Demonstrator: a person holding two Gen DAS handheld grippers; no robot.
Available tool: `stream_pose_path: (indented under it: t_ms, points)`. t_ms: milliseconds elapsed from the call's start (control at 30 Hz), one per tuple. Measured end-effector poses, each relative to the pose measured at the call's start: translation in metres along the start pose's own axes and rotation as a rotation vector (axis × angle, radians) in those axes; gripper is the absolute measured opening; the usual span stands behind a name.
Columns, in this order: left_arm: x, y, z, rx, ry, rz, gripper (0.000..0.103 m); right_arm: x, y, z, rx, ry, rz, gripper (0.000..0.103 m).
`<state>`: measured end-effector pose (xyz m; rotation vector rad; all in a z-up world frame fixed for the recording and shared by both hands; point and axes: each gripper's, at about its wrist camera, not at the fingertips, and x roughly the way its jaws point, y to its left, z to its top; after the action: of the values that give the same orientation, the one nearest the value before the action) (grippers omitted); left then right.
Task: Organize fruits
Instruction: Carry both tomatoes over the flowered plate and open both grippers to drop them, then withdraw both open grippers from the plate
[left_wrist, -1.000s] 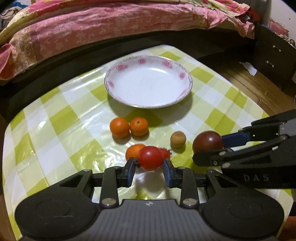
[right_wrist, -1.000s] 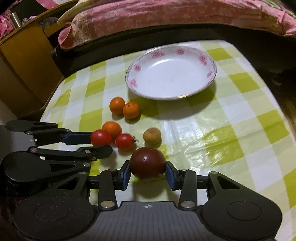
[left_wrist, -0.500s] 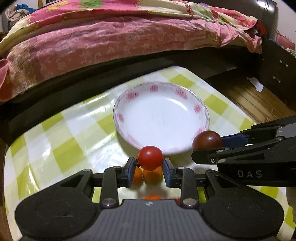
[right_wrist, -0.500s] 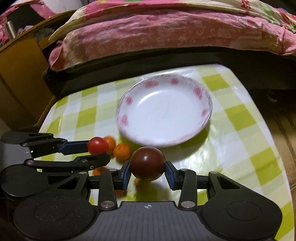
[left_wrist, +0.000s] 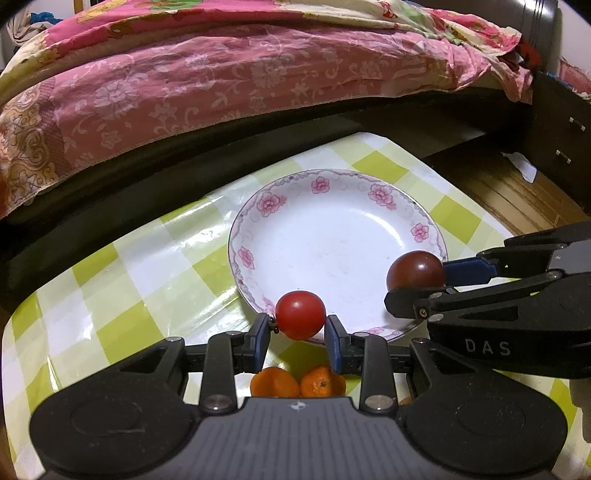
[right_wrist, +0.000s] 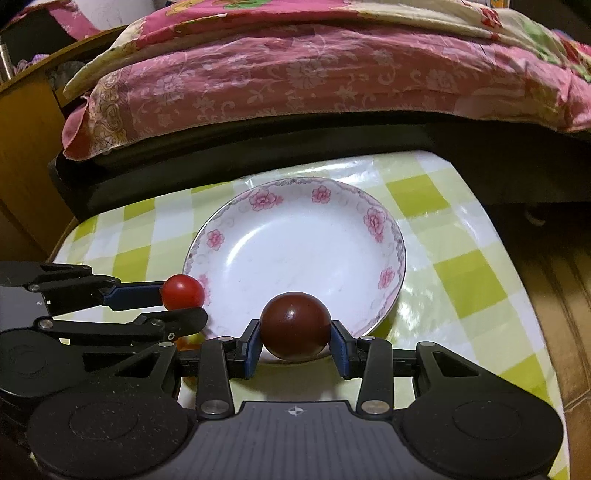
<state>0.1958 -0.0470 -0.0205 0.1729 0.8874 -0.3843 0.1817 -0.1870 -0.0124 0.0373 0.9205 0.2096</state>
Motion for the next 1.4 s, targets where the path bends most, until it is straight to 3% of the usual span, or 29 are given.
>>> stream_pose_path:
  t_ms: [1000,1400]
  points:
    - [0.003,-0.002,0.002,0.020,-0.015,0.027,0.040,0.012,-0.004,0.003,-0.024,-0.013,-0.008,0.040]
    - [-0.006,-0.003,0.002,0.024,-0.030,0.017,0.042,0.006,-0.007,0.003,-0.011,-0.051,-0.014,0.047]
